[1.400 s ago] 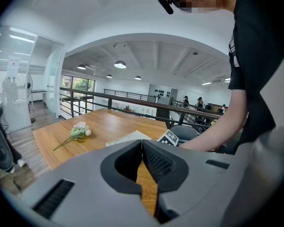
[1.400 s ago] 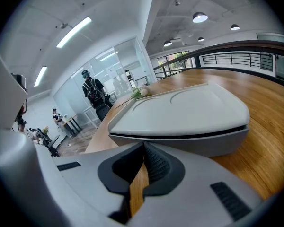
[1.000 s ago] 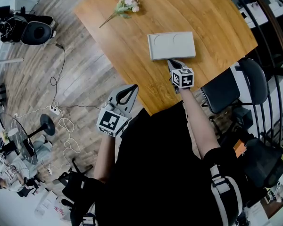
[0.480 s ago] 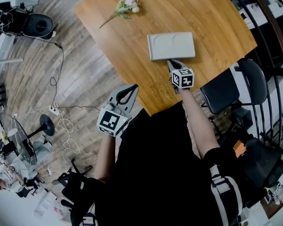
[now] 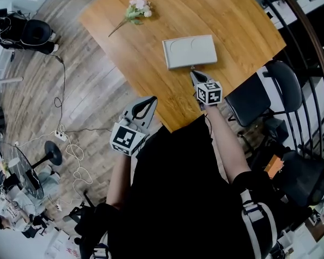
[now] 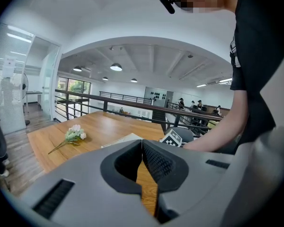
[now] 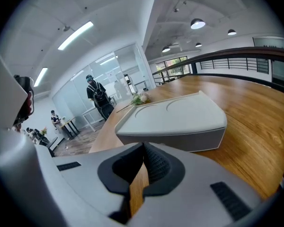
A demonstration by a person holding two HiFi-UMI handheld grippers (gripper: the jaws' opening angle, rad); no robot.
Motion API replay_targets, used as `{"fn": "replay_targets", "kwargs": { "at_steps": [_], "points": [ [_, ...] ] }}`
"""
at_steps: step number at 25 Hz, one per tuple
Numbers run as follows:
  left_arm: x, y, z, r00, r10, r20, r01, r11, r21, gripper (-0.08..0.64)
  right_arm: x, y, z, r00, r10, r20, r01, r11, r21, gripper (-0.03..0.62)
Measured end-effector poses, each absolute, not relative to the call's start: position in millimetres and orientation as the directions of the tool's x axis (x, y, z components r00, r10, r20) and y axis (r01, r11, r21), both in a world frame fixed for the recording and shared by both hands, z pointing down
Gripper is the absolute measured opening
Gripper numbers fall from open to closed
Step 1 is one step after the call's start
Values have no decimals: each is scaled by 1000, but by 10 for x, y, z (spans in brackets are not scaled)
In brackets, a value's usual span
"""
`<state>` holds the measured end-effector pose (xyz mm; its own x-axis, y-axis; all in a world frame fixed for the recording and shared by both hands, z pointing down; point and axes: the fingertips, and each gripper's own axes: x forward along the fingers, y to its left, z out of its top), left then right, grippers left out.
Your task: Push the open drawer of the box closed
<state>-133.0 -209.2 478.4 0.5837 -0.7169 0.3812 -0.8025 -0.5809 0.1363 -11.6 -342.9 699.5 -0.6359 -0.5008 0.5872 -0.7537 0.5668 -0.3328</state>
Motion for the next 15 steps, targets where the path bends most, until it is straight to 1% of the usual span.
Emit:
{"fn": "replay_targets", "kwargs": {
  "at_steps": [10,15],
  "points": [
    [-1216,-1933,4742,665,-661,347,-733,-667,135,23,139,-2990,6554,-598,-559,574,-758,628,-179,15],
    [-1224,-1832,4765,693,-637,337,-705,-697,133,23,245,-2813,6361,-591,-586,554,-763,630,-147,15]
  ]
}}
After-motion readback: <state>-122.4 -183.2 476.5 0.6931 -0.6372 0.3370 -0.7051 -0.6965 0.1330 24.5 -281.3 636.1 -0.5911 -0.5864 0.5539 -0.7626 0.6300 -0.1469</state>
